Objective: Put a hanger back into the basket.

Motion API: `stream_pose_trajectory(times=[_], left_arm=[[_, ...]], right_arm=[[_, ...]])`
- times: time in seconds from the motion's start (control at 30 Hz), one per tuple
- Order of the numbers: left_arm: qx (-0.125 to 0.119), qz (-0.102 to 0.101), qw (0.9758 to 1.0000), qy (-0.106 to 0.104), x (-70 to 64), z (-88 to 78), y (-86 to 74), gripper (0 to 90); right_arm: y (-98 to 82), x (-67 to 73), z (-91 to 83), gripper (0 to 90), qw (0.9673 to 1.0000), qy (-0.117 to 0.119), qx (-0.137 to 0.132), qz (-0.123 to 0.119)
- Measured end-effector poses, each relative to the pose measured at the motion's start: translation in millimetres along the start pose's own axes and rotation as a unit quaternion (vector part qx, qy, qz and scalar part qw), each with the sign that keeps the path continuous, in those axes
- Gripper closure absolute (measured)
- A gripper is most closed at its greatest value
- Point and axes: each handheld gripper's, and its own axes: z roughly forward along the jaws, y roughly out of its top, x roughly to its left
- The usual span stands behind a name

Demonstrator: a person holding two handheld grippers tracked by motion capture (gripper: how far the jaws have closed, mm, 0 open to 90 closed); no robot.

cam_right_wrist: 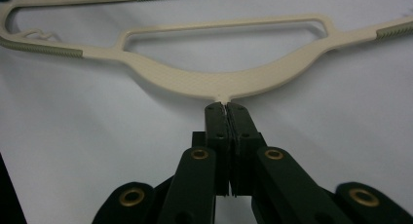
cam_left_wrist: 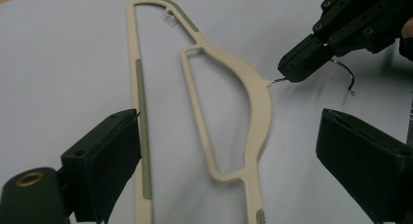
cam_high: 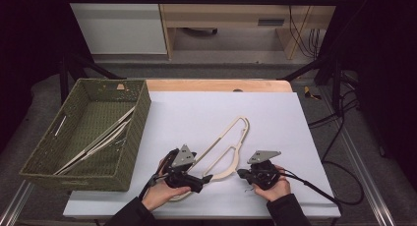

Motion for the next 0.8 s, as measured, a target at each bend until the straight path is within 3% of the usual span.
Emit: stream_pose_trajectory(times=[0.07, 0.3, 0.57, 0.67, 0.8], left_arm=[[0.005, 0.003, 1.0000, -0.008, -3.2, 6.1, 3.6, 9.7], [0.042, 0.020, 0.9988, -0.016, -14.7, 30.7, 11.2, 13.3], [0.078, 0.030, 0.9964, -0.019, -15.4, 55.3, 11.7, 22.9], [0.082, 0.027, 0.9959, -0.029, -15.8, 60.7, 11.2, 28.7], [0.107, 0.045, 0.9927, -0.034, -15.7, 66.1, 10.7, 36.4]], right_arm=[[1.8, 0.0, -1.8, 89.2, 0.9999, -0.002, -0.001, -0.011], [7.0, 2.8, -6.9, 89.2, 0.9999, -0.003, -0.003, -0.010], [11.1, 4.8, -11.0, 89.2, 0.9999, -0.002, -0.003, -0.009], [12.5, 6.0, -11.7, 89.2, 0.9999, -0.001, -0.006, -0.013], [14.8, 7.1, -14.3, 89.2, 0.9999, -0.003, -0.008, -0.010]])
